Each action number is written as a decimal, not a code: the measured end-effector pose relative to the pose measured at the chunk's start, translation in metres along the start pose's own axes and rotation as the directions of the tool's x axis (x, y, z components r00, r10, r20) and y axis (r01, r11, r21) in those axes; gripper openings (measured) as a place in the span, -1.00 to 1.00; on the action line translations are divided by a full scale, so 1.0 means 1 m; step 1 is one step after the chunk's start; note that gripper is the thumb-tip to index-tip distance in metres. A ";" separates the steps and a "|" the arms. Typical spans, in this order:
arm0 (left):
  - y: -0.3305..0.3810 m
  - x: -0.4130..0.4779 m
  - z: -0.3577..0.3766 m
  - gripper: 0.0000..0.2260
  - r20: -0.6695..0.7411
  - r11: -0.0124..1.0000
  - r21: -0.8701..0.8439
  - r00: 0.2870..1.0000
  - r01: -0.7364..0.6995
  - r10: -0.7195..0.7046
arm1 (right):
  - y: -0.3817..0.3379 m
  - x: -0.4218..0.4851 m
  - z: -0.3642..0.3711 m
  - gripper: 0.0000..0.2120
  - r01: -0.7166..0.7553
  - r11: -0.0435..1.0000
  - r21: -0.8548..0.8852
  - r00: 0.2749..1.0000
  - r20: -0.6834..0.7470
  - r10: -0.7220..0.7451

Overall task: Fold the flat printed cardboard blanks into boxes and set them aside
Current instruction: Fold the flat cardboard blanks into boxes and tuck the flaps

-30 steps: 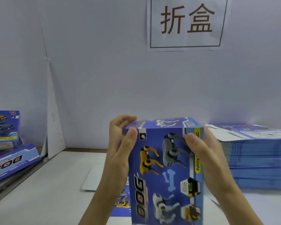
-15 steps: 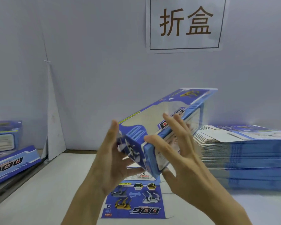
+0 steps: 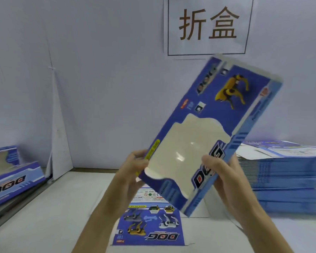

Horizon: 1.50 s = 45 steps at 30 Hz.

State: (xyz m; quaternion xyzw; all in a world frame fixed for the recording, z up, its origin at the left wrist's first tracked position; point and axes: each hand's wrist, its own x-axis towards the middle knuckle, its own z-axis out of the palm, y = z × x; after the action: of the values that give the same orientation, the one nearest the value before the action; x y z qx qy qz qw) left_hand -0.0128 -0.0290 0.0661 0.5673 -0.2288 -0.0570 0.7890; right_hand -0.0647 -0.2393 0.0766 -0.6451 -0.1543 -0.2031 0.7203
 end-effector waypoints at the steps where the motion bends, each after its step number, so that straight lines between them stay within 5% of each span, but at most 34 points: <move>1: 0.001 0.000 -0.004 -0.42 0.000 0.993 0.114 1.000 -0.009 0.009 | -0.003 -0.001 -0.004 -0.40 0.031 0.998 -0.052 0.999 0.037 -0.029; 5: 0.002 -0.003 -0.004 -0.49 0.082 0.962 0.268 0.996 -0.057 0.037 | -0.013 -0.003 -0.001 -0.31 0.038 0.982 -0.186 0.981 0.195 -0.002; 8: -0.004 0.000 0.011 -0.64 -0.058 0.893 0.433 0.985 -0.123 0.163 | -0.006 -0.005 0.011 -0.30 0.052 0.950 -0.307 0.998 0.036 -0.043; 11: -0.012 0.001 0.025 -0.58 -0.236 0.744 0.666 0.933 -0.050 0.273 | 0.010 -0.007 0.025 -0.10 -0.017 0.802 -0.598 0.964 -0.221 -0.144; 13: -0.016 -0.001 0.032 -0.59 -0.158 0.855 0.516 0.974 -0.061 0.165 | 0.021 -0.010 0.034 -0.04 -0.032 0.769 -0.639 0.979 -0.173 -0.103; 16: -0.012 -0.001 0.033 -0.52 -0.095 0.980 0.187 0.992 -0.067 0.086 | 0.026 -0.012 0.035 -0.30 -0.044 0.830 -0.556 0.991 0.081 0.107; 19: -0.013 0.006 0.015 -0.62 -0.307 0.968 0.235 0.939 -0.084 0.155 | 0.021 -0.010 0.024 -0.60 -0.002 0.820 -0.572 0.960 0.230 0.163; 24: -0.018 0.013 -0.003 -0.87 -0.359 0.956 0.284 0.917 -0.070 0.174 | 0.027 0.000 0.012 -0.89 -0.007 0.776 -0.630 0.992 -0.105 -0.077; 26: -0.021 0.015 0.002 -0.87 -0.325 0.926 0.371 0.923 -0.076 0.206 | 0.033 0.002 0.009 -0.78 -0.046 0.746 -0.664 0.974 -0.196 -0.114; 29: -0.027 0.010 0.012 -0.69 -0.217 0.921 0.379 0.959 -0.091 0.184 | 0.039 0.004 0.007 -0.64 -0.143 0.802 -0.580 0.978 -0.210 0.022; 32: -0.028 0.004 0.021 -0.54 -0.033 0.950 0.310 0.998 -0.036 0.048 | 0.037 0.007 0.002 -0.95 -0.117 0.814 -0.568 0.974 -0.227 -0.018; 34: -0.023 0.006 0.021 -0.48 -0.095 0.954 0.294 0.992 -0.050 0.081 | 0.032 0.008 -0.006 -0.88 -0.124 0.830 -0.544 0.954 -0.294 -0.050; 38: -0.015 0.010 0.010 -0.48 -0.379 0.847 0.528 0.872 -0.070 0.308 | 0.023 0.009 -0.008 -0.80 -0.255 0.902 -0.349 0.940 -0.308 0.146; 42: -0.006 0.013 -0.008 -0.37 -0.169 0.897 0.424 0.984 0.121 -0.053 | 0.026 0.011 -0.008 -0.71 -0.358 0.918 -0.169 0.901 -0.322 0.292; 45: -0.004 0.013 -0.018 -0.38 -0.132 0.905 0.392 0.984 0.163 -0.120 | 0.031 0.012 -0.017 -0.75 -0.502 0.864 0.041 0.825 -0.278 0.492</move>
State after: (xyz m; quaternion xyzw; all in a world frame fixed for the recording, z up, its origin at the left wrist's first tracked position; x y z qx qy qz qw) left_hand 0.0066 -0.0196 0.0615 0.7344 -0.1522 -0.0360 0.6604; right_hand -0.0398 -0.2542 0.0532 -0.6399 0.1256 -0.1003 0.7515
